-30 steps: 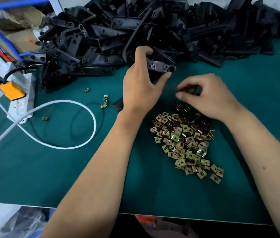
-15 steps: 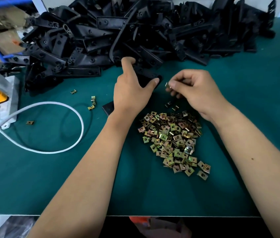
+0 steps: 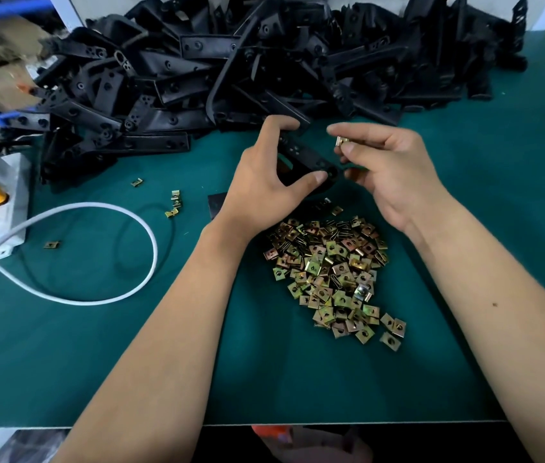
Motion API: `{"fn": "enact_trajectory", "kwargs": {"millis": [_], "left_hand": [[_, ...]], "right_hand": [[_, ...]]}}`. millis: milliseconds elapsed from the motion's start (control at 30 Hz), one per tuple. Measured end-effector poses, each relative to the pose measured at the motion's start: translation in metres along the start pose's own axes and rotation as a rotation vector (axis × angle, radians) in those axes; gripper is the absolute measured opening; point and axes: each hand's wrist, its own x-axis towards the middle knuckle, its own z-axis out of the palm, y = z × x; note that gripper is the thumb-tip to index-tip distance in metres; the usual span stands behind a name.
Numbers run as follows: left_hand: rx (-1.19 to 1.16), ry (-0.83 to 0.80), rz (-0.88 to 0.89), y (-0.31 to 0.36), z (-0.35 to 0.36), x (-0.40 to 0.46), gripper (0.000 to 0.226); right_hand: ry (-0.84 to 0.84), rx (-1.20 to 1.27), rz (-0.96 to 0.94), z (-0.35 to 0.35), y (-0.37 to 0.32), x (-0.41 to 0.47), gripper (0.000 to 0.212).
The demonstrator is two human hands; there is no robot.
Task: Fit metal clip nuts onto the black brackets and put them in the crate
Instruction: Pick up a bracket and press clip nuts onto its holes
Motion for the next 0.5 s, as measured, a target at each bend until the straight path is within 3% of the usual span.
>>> {"fn": "enact_trajectory", "kwargs": {"millis": [233, 500], "left_hand": [[-0.023, -0.014, 0.004, -0.0011, 0.0026, -0.0001, 0.061], [-0.006, 0.035, 0.000, -0.0056, 0.0058, -0.0004, 0.076]], "right_hand": [[0.044, -0.149, -0.020, 0.0028, 0.0014, -0.0015, 0.023], [0.102, -0.116, 0.000, 0.0050, 0.0025, -0.0002, 0.008]]}}
